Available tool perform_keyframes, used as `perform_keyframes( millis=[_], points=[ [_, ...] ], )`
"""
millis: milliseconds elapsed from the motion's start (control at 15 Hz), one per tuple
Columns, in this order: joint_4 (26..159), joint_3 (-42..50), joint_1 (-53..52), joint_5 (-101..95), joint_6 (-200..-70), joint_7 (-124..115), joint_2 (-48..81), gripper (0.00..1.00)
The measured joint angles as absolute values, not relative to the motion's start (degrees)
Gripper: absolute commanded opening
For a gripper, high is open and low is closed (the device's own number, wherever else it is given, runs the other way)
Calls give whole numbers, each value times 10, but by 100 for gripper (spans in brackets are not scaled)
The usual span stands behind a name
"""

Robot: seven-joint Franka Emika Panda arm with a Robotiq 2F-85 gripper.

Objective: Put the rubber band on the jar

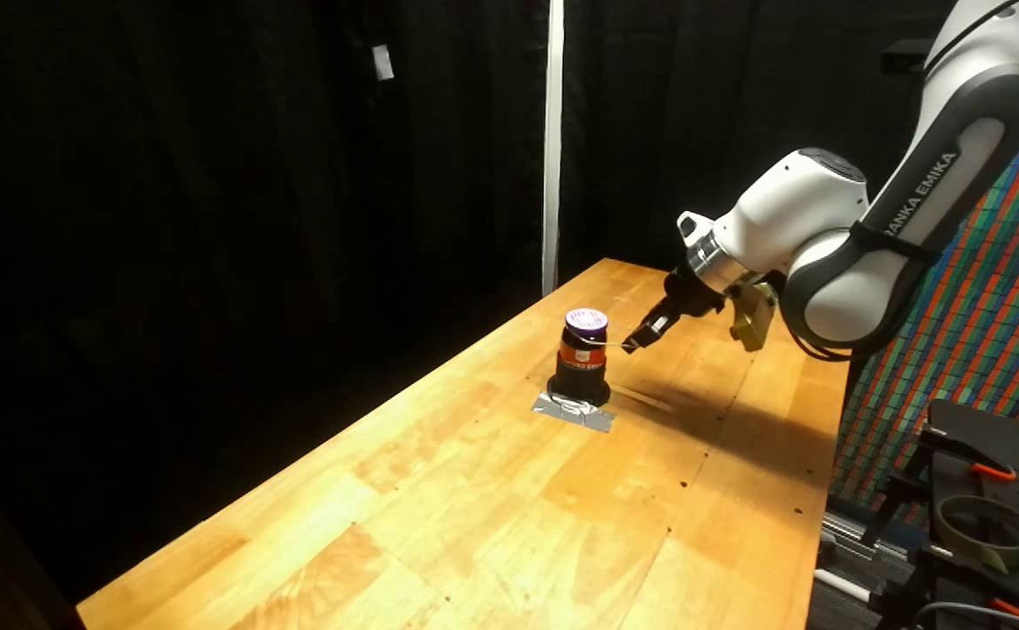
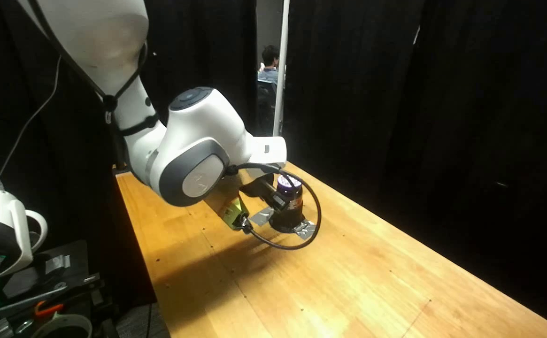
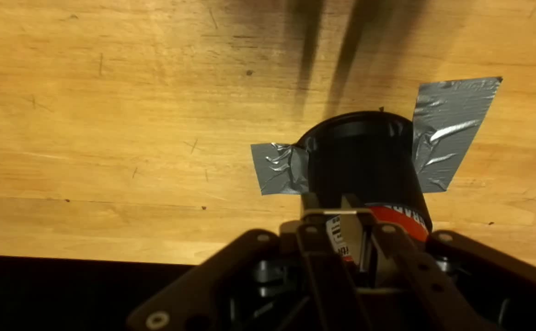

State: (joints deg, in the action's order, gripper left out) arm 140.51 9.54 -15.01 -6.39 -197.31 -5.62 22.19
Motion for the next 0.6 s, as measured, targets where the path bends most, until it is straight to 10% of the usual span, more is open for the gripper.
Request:
perform_keyframes(
  millis=[600],
  points=[
    [1483,48,-171,60,-2227,-20,251,21]
  ],
)
